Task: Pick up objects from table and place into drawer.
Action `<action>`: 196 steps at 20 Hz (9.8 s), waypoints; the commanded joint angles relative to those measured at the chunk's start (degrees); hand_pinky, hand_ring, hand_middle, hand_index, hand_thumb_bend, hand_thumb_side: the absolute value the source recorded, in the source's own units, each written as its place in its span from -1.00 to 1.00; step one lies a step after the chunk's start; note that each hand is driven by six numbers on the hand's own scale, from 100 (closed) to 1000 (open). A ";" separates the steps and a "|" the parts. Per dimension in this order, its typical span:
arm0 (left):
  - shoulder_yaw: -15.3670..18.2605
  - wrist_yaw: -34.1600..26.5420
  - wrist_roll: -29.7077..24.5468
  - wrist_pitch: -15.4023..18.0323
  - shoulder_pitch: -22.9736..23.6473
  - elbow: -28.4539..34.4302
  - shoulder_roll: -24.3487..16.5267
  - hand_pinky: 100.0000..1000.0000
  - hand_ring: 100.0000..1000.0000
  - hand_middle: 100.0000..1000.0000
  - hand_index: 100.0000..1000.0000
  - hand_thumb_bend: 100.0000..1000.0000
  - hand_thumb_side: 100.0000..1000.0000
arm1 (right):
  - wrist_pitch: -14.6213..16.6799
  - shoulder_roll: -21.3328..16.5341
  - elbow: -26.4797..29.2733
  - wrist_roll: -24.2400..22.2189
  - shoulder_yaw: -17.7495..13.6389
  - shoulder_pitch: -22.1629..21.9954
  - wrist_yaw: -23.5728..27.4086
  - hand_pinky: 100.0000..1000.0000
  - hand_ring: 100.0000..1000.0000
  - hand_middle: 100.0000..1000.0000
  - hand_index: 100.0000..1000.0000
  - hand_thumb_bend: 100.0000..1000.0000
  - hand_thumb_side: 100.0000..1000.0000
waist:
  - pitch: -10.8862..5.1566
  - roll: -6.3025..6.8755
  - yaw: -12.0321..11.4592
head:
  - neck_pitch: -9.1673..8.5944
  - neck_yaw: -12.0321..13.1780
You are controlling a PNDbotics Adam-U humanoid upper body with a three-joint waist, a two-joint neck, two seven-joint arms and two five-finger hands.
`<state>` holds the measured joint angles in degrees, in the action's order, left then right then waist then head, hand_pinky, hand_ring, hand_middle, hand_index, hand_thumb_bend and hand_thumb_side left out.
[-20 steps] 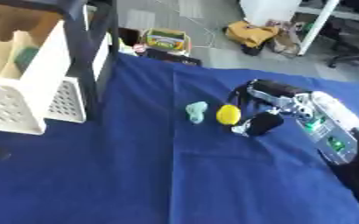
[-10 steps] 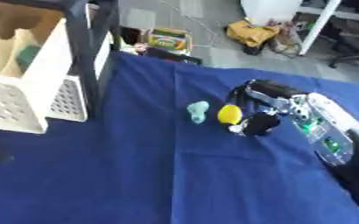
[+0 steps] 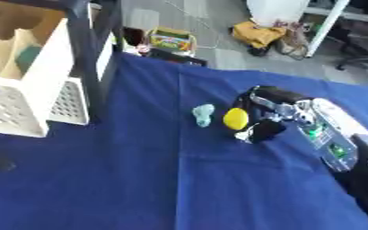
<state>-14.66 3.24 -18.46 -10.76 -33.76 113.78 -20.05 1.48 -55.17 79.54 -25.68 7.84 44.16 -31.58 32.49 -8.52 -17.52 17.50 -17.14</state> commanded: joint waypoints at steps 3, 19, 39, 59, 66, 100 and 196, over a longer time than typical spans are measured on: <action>0.07 0.37 -0.30 -0.32 -0.25 0.81 0.08 -1.00 -1.00 -1.00 0.49 -1.00 1.00 | -0.49 -1.49 0.61 0.98 -0.73 0.75 0.96 -0.14 0.22 -0.07 0.47 -0.60 -0.22 | -1.40 0.33 0.25 | -0.59 -0.04; 0.00 0.70 -0.66 -0.91 0.10 0.81 0.53 -1.00 -1.00 -1.00 0.49 -1.00 1.00 | -1.60 -1.55 1.00 2.79 -0.65 0.65 2.12 -0.18 0.17 -0.21 0.26 -1.00 -0.26 | -1.46 0.38 0.29 | -0.75 -0.15; 0.04 0.01 -1.18 -1.71 0.39 0.81 1.01 -1.00 -1.00 -1.00 0.49 -1.00 1.00 | -3.32 -2.25 3.99 5.28 -0.50 0.36 4.71 -0.28 0.07 -0.48 0.03 -1.00 -0.59 | -3.07 0.61 0.67 | -0.11 -0.16; 0.59 -2.51 -1.72 -2.72 1.32 0.81 1.42 -1.00 -1.00 -1.00 0.49 -1.00 1.00 | -5.66 -4.36 12.77 6.38 -1.04 1.39 11.74 -0.32 0.04 -0.60 -0.03 -1.00 -0.54 | -7.59 0.45 0.42 | 1.68 0.71; 0.91 -3.22 -1.79 -3.23 1.81 0.81 1.82 -1.00 -1.00 -1.00 0.49 -1.00 1.00 | -6.70 -3.48 15.75 5.88 -0.72 4.06 13.62 -0.34 0.03 -0.64 -0.04 -1.00 -0.50 | -8.96 0.03 -0.71 | 2.33 0.74; -0.02 -4.93 -4.37 -6.30 0.74 0.81 3.85 -1.00 -1.00 -1.00 0.49 -1.00 1.00 | -10.50 7.84 14.72 4.33 2.20 20.30 14.86 -0.38 -0.01 -0.72 -0.09 -1.00 -0.42 | -11.72 -3.00 -5.68 | 2.14 -1.93; 2.85 -4.80 4.34 7.85 -1.11 0.81 -4.23 -0.68 -1.00 -1.00 0.56 -1.00 0.64 | 3.20 3.45 35.05 46.72 -19.24 -14.11 37.97 -0.11 0.26 -0.14 0.48 -1.00 0.77 | -9.82 5.30 3.84 | 4.73 5.38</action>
<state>-12.54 -1.48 -14.70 -4.10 -33.89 113.77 -22.40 3.80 -50.68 113.68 20.22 -10.54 29.72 6.87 23.94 -3.26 -13.66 22.10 -12.19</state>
